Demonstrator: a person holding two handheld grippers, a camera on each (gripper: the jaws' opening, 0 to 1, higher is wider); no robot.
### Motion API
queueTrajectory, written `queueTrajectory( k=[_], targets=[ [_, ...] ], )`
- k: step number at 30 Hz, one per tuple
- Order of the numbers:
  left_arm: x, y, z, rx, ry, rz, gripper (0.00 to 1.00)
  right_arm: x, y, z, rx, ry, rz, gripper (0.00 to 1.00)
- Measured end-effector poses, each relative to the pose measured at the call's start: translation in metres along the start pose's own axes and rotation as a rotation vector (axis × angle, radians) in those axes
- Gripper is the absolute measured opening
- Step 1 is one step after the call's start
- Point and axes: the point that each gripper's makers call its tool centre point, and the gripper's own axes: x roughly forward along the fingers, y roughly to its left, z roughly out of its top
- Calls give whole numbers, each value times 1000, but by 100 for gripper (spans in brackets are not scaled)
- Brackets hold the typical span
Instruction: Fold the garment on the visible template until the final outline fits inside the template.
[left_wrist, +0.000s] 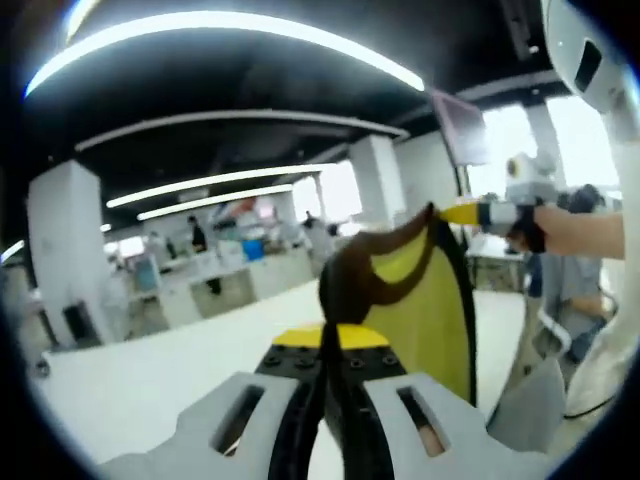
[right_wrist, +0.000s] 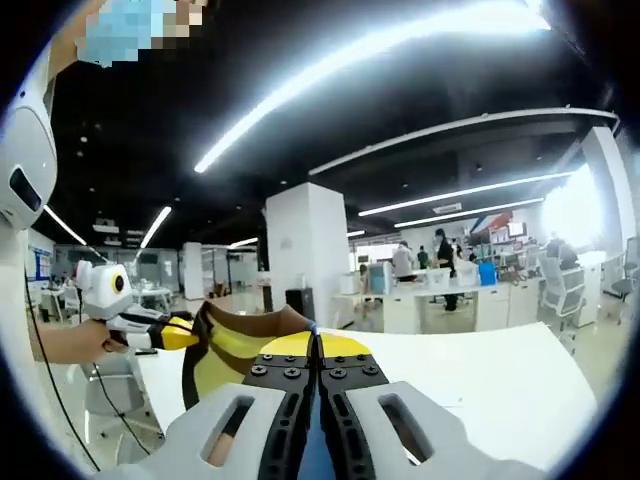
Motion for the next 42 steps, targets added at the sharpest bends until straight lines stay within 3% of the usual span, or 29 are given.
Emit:
queueTrajectory(
  k=[5,20,24,30,37,42],
  targets=[
    [22,15,-20,11,40,9,0,23,-14,-25,-17,45,-3,1],
    [91,51,-90,-35,169,-47,0,78,-61,-90,1,156,-18,1],
    [111,62,-113,-101,206,-43,0,92,-74,-116,21,194,-30,1],
    [137,71,-142,-116,255,-37,0,113,-99,-158,45,255,-58,1],
    [161,82,-183,-148,329,-41,0,134,-120,-196,75,316,-66,1],
    [174,91,-204,-163,363,-33,0,147,-127,-219,70,355,-63,1]
  ],
)
